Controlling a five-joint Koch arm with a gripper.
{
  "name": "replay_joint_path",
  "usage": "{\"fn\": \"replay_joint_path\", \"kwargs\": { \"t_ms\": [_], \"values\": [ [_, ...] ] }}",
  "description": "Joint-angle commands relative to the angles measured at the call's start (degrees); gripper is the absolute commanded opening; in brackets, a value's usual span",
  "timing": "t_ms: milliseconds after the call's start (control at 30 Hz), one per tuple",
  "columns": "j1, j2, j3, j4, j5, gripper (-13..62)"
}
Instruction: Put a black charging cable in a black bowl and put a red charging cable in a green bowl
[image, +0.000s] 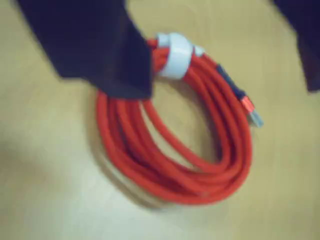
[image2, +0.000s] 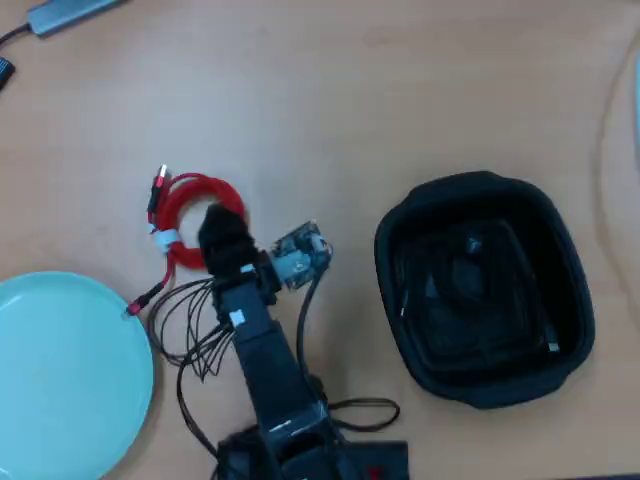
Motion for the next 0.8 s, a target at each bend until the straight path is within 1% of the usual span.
{"fn": "replay_joint_path", "kwargs": {
  "t_ms": [0, 167, 267, 367, 600, 667, 767],
  "values": [
    [-2.72, 0.26, -2.55, -4.75, -7.65, 32.5],
    [-6.33, -4.83, -2.81, -4.75, -13.62, 32.8],
    [-6.68, -9.05, -4.04, -4.66, -12.39, 32.5],
    [-6.15, -16.35, -8.88, -2.81, -9.05, 32.7],
    [-5.1, -32.7, -27.69, 16.0, -5.63, 33.1],
    [-4.75, -34.89, -30.67, 20.39, -4.13, 33.1],
    [-3.78, -35.42, -31.11, 23.73, -2.11, 33.5]
  ]
}}
